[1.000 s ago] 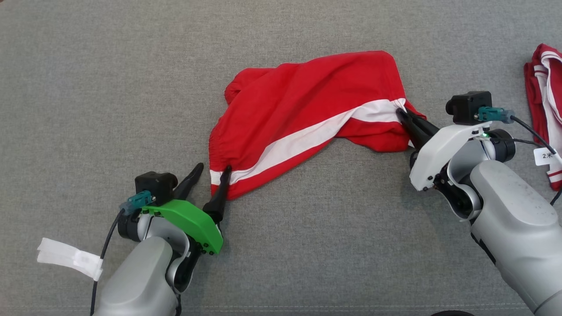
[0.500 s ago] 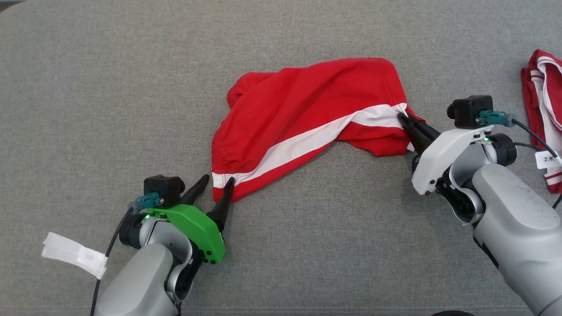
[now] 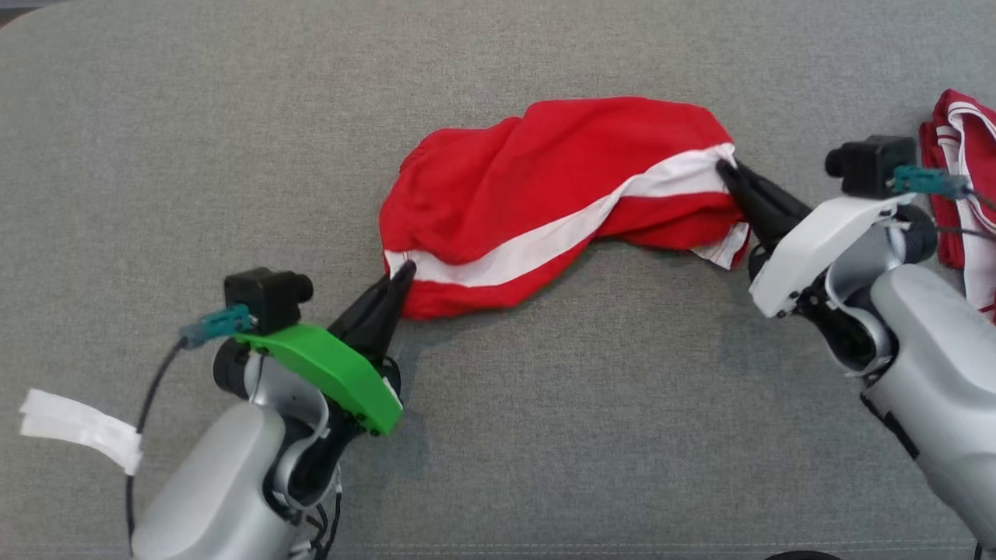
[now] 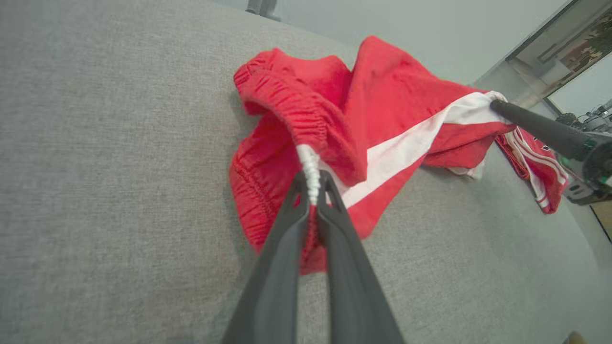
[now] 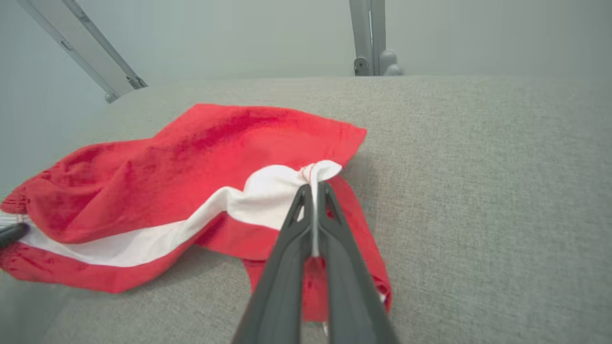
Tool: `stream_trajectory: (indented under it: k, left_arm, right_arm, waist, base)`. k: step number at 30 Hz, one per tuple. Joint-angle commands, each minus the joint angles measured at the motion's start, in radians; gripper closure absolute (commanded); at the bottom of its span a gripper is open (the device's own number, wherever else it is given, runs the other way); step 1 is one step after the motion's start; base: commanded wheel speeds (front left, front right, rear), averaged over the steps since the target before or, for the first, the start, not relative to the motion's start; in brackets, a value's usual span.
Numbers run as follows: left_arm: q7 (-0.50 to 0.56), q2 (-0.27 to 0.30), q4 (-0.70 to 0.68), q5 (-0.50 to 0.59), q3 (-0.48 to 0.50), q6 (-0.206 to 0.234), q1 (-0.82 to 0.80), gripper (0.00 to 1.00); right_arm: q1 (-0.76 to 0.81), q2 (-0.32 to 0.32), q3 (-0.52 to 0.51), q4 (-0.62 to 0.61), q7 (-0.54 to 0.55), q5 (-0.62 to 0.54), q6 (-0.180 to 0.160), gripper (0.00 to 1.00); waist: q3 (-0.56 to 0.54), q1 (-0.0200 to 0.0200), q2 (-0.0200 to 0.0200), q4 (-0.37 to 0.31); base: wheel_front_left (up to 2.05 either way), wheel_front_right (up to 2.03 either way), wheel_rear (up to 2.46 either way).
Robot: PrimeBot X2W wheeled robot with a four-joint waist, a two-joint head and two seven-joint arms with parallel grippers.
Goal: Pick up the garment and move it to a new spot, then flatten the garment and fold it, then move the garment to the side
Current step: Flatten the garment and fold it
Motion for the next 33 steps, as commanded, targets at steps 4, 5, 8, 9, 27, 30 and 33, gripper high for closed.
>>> stream_trajectory:
  k: [4,5,8,9,27,30,33]
  left_arm:
    - [0.087,0.074,-0.228,-0.089,0.064,-0.016,-0.061,1.0]
    - [0.119,0.091,-0.278,-0.111,0.081,-0.017,-0.085,1.0]
    - [0.241,0.146,-0.384,-0.177,0.155,0.005,-0.251,1.0]
    - [0.27,0.146,-0.383,-0.201,0.17,0.013,-0.299,1.0]
    - [-0.018,-0.032,0.295,0.006,0.165,-0.027,-1.056,1.0]
    - [-0.136,-0.064,0.394,-0.006,0.146,-0.053,-1.031,1.0]
    - [-0.209,-0.091,0.428,-0.033,0.077,-0.059,-0.969,1.0]
  right_arm:
    - [-0.011,-0.1,-0.084,-0.18,0.067,0.1,-0.001,1.0]
    - [-0.027,-0.123,-0.117,-0.22,0.09,0.124,-0.001,1.0]
    - [-0.12,-0.18,-0.25,-0.315,0.205,0.162,-0.001,1.0]
    - [-0.154,-0.178,-0.278,-0.32,0.236,0.164,-0.001,1.0]
    - [-0.859,0.197,-0.461,0.122,-0.01,-0.359,-0.001,1.0]
    - [-0.822,0.237,-0.407,0.21,-0.077,-0.373,-0.001,1.0]
    - [-0.754,0.222,-0.324,0.249,-0.118,-0.326,-0.001,1.0]
  waist:
    - [0.045,0.0,0.0,0.007]
    - [0.062,0.0,0.0,0.009]
    - [0.14,0.0,0.0,0.02]
    - [0.162,0.0,0.0,0.021]
    - [0.452,0.0,0.0,0.005]
    - [0.467,0.0,0.0,-0.012]
    - [0.474,0.0,0.0,-0.021]
  base:
    - [0.0,0.0,0.0]
    - [0.0,0.0,0.0]
    - [0.0,0.0,0.0]
    - [0.0,0.0,0.0]
    - [0.0,0.0,0.0]
    - [0.0,0.0,0.0]
    - [0.0,0.0,0.0]
